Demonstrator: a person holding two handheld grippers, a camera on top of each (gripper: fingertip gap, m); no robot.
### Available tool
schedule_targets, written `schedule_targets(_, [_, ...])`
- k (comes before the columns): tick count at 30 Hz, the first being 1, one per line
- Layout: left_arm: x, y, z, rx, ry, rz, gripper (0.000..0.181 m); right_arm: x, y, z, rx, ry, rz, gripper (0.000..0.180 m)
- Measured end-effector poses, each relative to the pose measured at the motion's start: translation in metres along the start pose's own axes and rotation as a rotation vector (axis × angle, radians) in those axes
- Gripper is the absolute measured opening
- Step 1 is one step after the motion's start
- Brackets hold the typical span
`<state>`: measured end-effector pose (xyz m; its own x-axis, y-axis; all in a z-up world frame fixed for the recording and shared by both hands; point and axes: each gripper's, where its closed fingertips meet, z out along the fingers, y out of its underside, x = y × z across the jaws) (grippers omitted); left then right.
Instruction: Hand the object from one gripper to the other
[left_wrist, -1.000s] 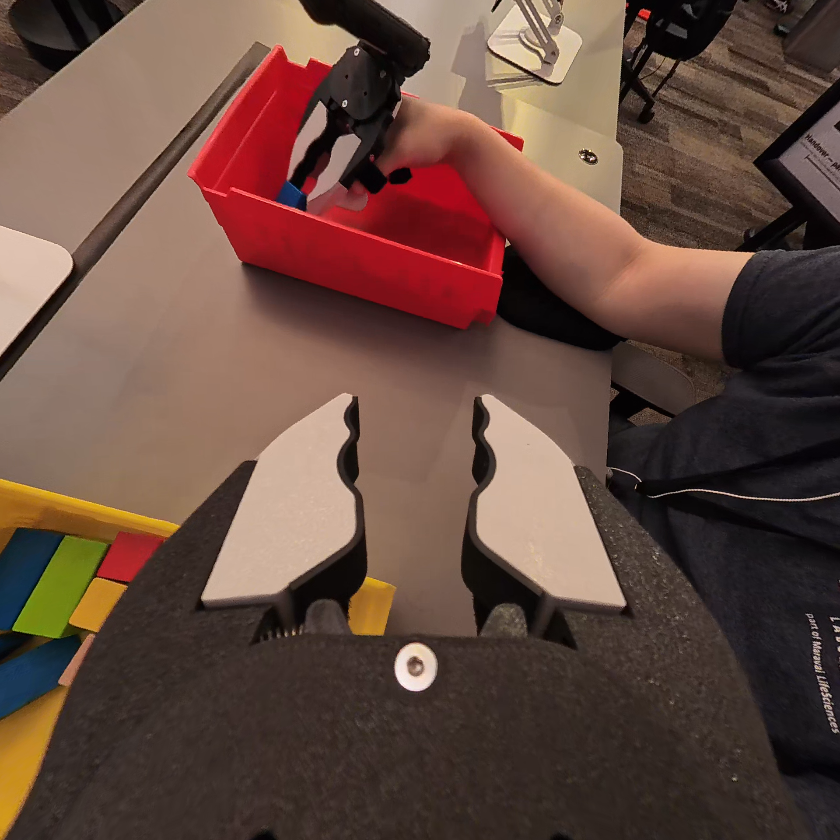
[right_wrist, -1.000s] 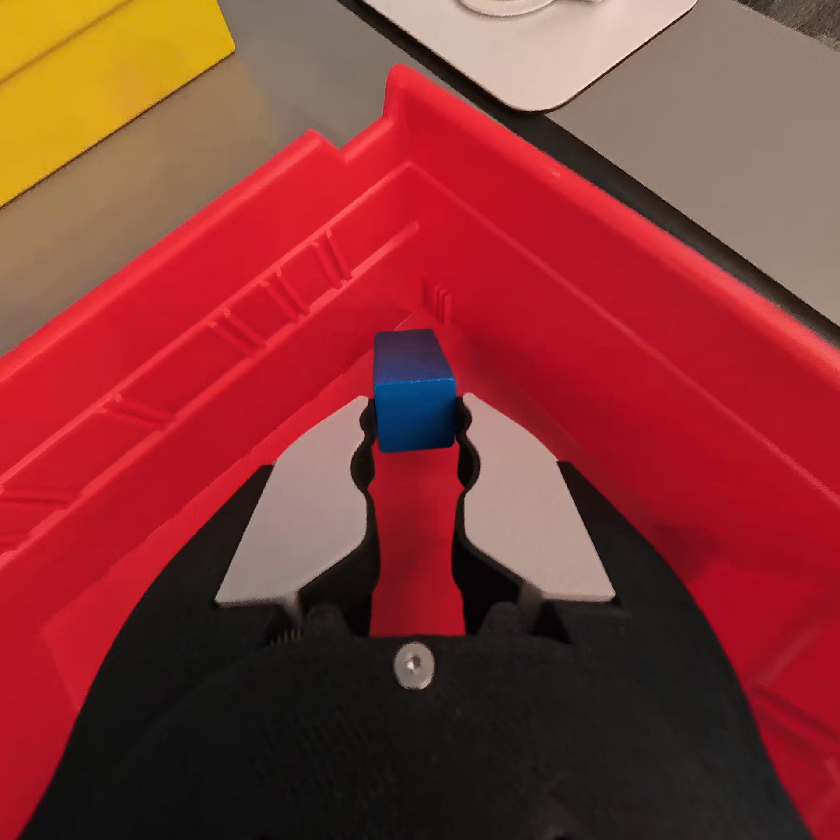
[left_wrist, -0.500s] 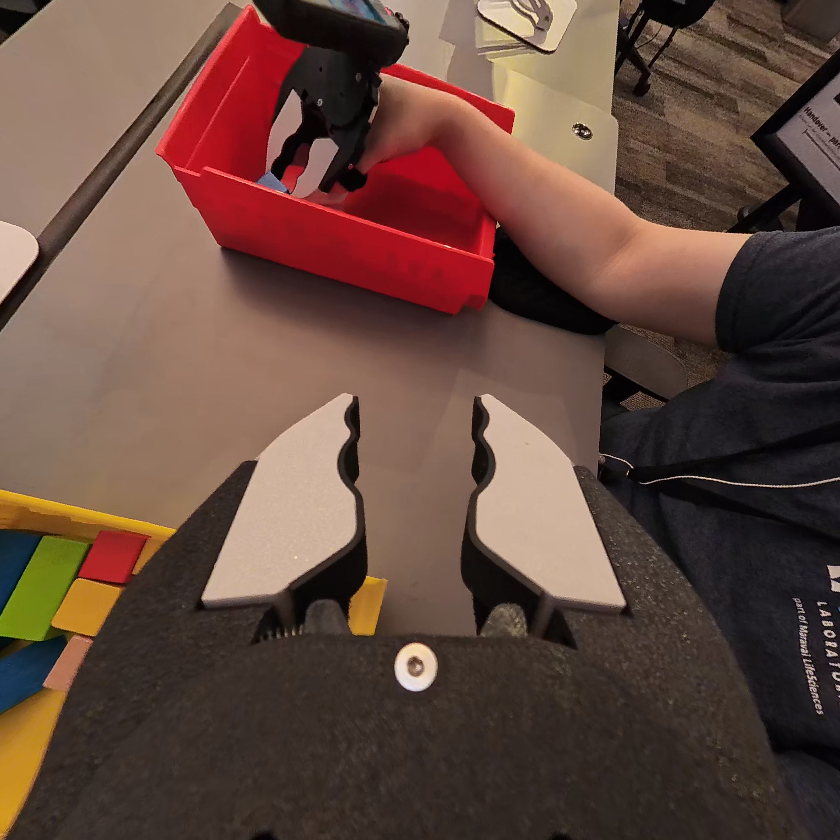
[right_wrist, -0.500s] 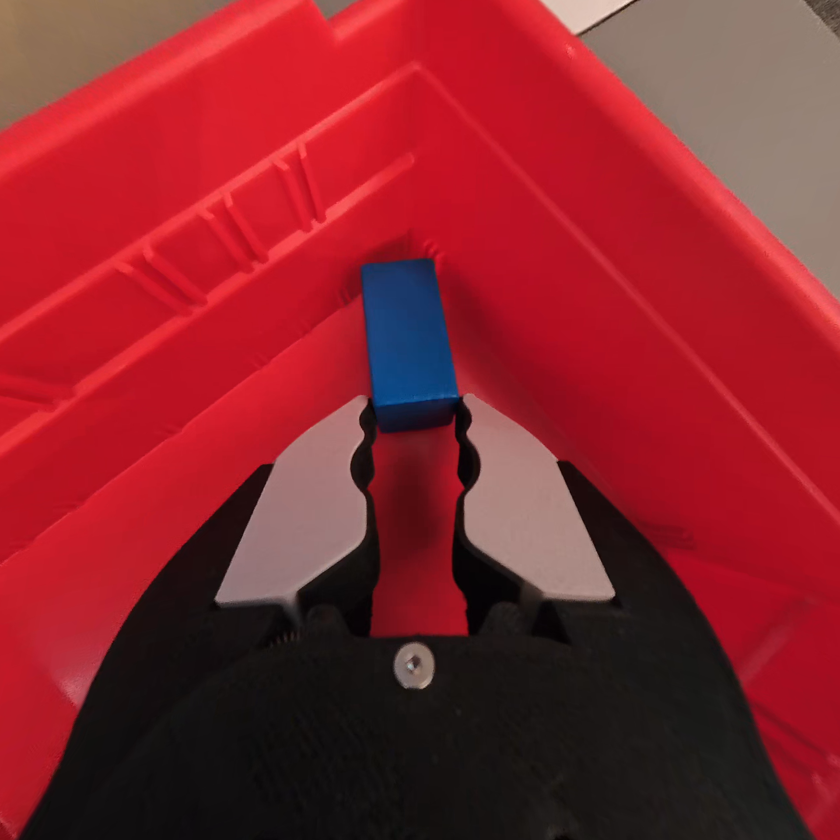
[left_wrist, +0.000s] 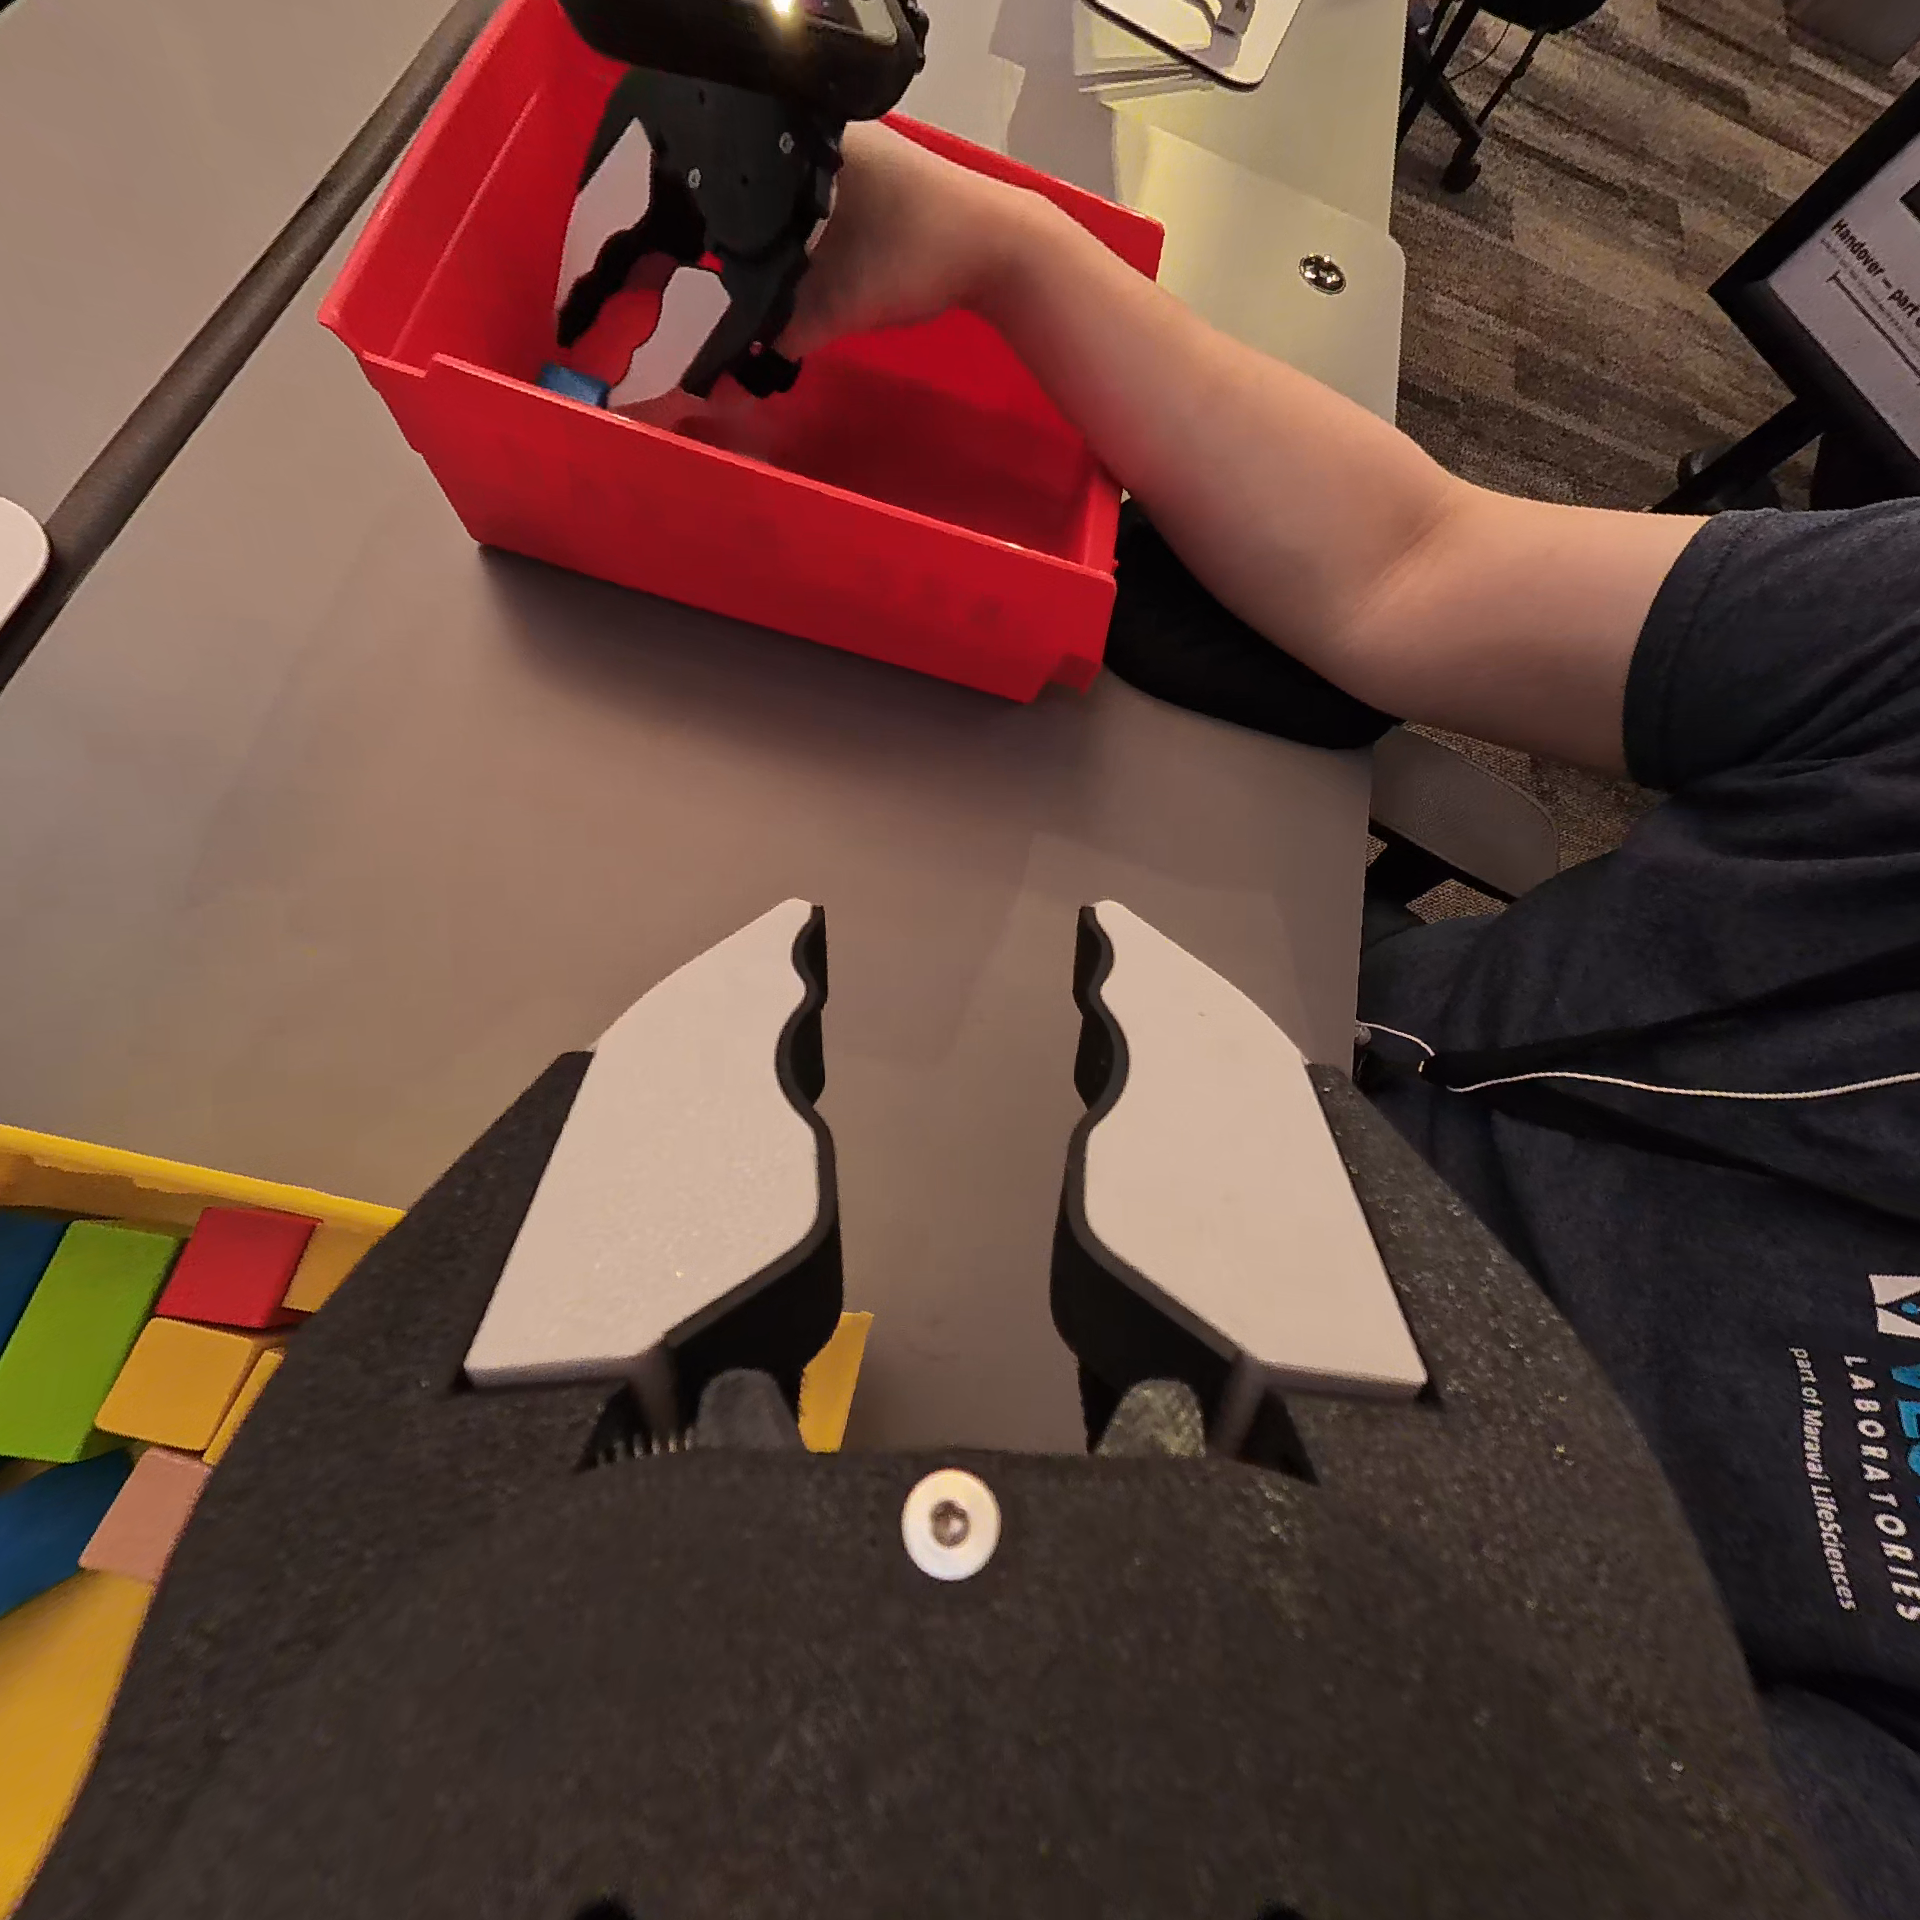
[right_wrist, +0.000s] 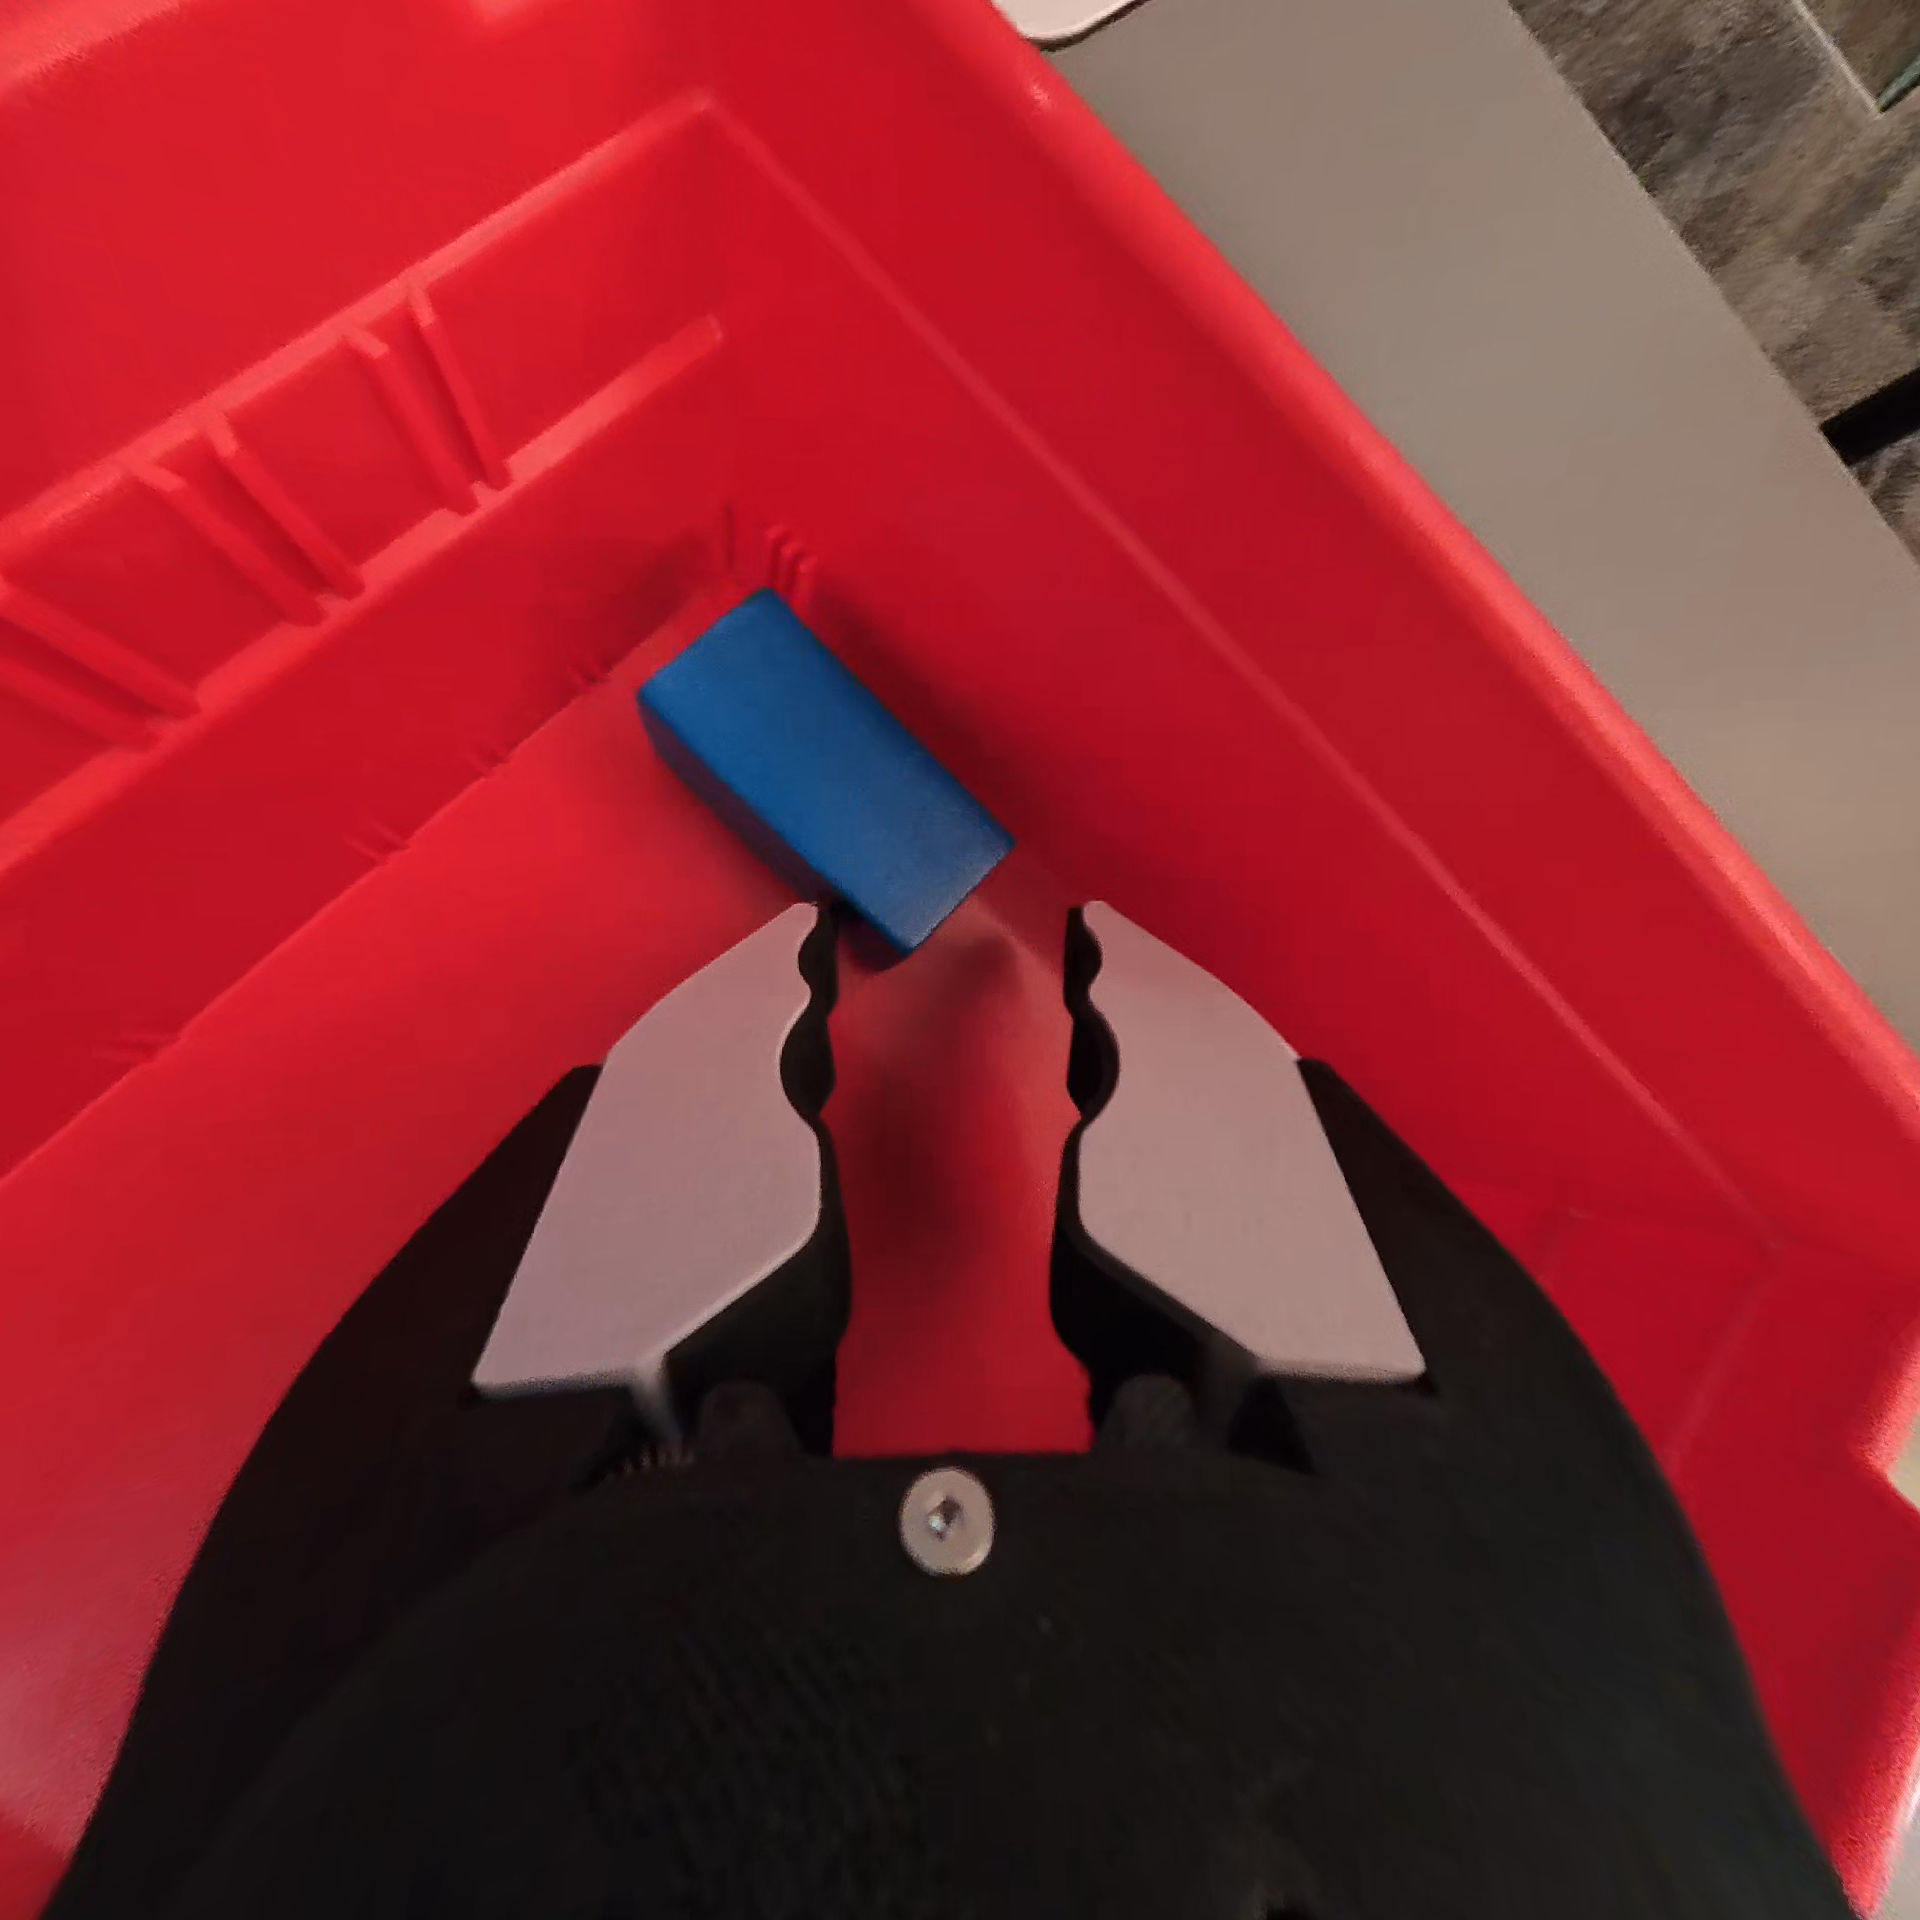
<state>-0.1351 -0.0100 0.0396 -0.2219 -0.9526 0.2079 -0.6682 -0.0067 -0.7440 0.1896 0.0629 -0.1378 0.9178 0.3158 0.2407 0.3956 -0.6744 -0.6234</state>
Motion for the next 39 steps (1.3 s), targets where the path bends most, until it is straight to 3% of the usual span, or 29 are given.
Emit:
schedule_targets(7, [-0.01, 0.004, -0.009, -0.003, -0.04, -0.028, 0.043, -0.006, -0.004, 0.0, -0.007, -0.001, -0.046, 0.041])
schedule_targets(10, [-0.054, 0.023, -0.037, -0.034, -0.287, -0.093, 0.045, -0.007, -0.016, -0.011, 0.047, -0.016, -0.04, 0.04])
schedule_targets(12, [-0.092, 0.053, -0.061, -0.129, -0.49, -0.166, 0.053, -0.007, -0.026, -0.023, 0.094, -0.024, -0.037, 0.04])
schedule_targets(14, [-0.118, 0.089, -0.076, -0.249, -0.59, -0.261, 0.054, -0.007, -0.036, -0.035, 0.136, -0.03, -0.034, 0.04])
schedule_targets(17, [-0.12, 0.124, -0.063, -0.336, -0.437, -0.404, 0.044, -0.007, -0.046, -0.052, 0.17, -0.019, -0.055, 0.04])
schedule_targets(19, [-0.113, 0.145, -0.056, -0.401, -0.314, -0.441, 0.047, -0.007, -0.05, -0.06, 0.181, -0.01, -0.074, 0.04])
schedule_targets(23, [-0.114, 0.168, -0.051, -0.491, -0.312, -0.516, 0.073, -0.006, -0.052, -0.069, 0.203, -0.015, -0.075, 0.04])
schedule_targets(30, [-0.123, 0.19, -0.03, -0.643, -0.435, -0.682, 0.082, -0.001, -0.042, -0.068, 0.166, -0.009, -0.074, 0.04])
schedule_targets(39, [-0.129, 0.211, -0.018, -0.795, -0.465, -0.682, 0.089, 0.003, -0.039, -0.073, 0.181, -0.012, -0.058, 0.04])
